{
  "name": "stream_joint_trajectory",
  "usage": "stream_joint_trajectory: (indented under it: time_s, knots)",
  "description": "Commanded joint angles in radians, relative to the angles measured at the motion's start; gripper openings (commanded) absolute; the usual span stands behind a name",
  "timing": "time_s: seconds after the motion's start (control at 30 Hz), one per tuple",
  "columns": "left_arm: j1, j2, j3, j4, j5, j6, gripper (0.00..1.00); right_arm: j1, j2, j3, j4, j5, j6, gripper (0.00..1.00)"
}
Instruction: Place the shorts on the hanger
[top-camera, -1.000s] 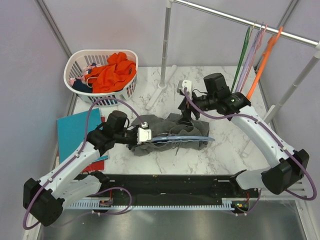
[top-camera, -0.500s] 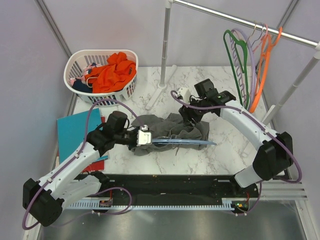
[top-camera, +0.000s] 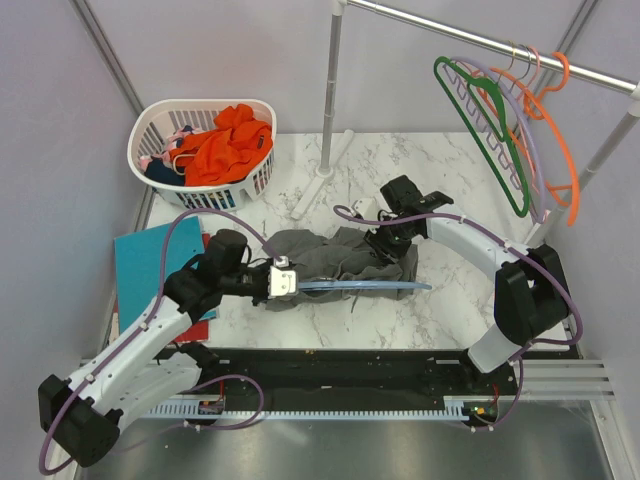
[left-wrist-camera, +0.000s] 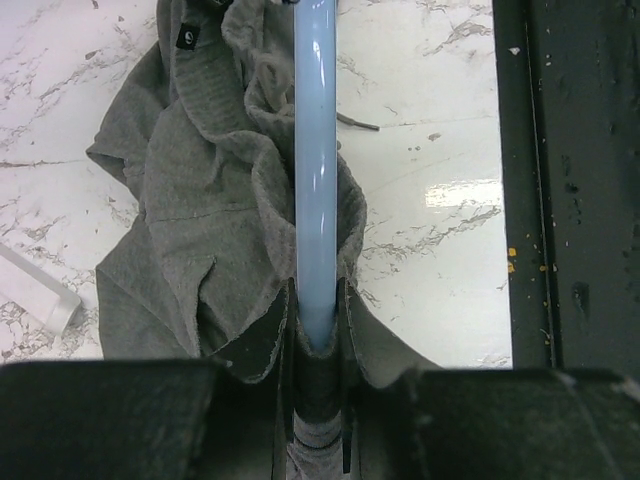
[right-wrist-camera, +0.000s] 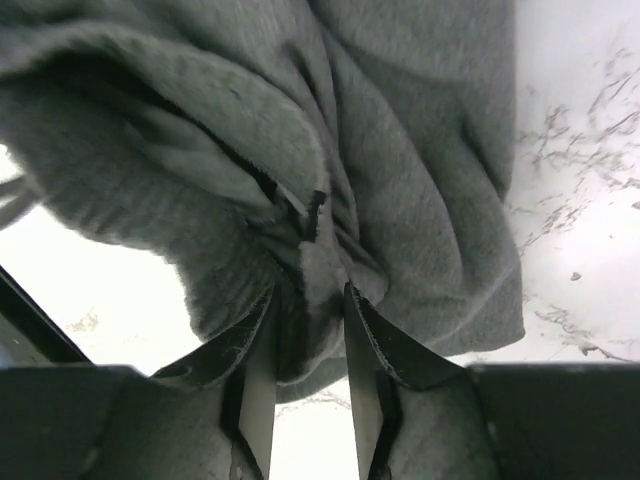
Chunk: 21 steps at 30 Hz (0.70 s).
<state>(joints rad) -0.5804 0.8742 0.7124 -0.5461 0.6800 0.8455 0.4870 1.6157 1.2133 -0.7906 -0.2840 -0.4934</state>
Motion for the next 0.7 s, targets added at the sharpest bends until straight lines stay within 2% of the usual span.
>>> stream_joint_trajectory:
  time_s: [0.0, 0.03, 0.07, 0.1, 0.2, 0.3, 0.53, 0.63, 0.67]
  knots:
    - [-0.001, -0.101, -0.031, 0.043, -0.008, -0.085, 0.02, -0.039, -0.028, -0.04, -0.009, 0.048, -0.025, 0.31]
    - [0.005, -0.124, -0.054, 0.052, -0.028, -0.097, 0.02, -0.054, -0.028, -0.041, -0.013, 0.037, -0.028, 0.24]
    - [0.011, -0.164, -0.065, 0.063, -0.04, -0.115, 0.02, -0.088, -0.033, -0.044, -0.021, 0.031, -0.033, 0.1]
    - [0.03, -0.184, -0.074, 0.089, -0.052, -0.158, 0.02, -0.103, -0.034, -0.044, -0.024, 0.026, -0.036, 0.01]
    - [0.111, -0.234, -0.093, 0.112, -0.047, -0.244, 0.02, -0.151, -0.062, -0.066, -0.022, 0.019, -0.039, 0.0]
    - [0.18, -0.254, -0.103, 0.11, -0.004, -0.267, 0.02, -0.198, -0.097, -0.093, -0.007, 0.006, -0.024, 0.0]
    - [0.267, -0.242, -0.114, 0.081, -0.014, -0.233, 0.02, -0.286, -0.157, -0.118, 0.011, -0.017, -0.002, 0.0]
    - [0.292, -0.251, -0.12, 0.104, 0.012, -0.259, 0.02, -0.292, -0.175, -0.138, 0.022, -0.021, -0.001, 0.0]
    - [0.292, -0.251, -0.122, 0.141, -0.005, -0.323, 0.02, -0.292, -0.178, -0.144, 0.028, -0.023, 0.006, 0.0]
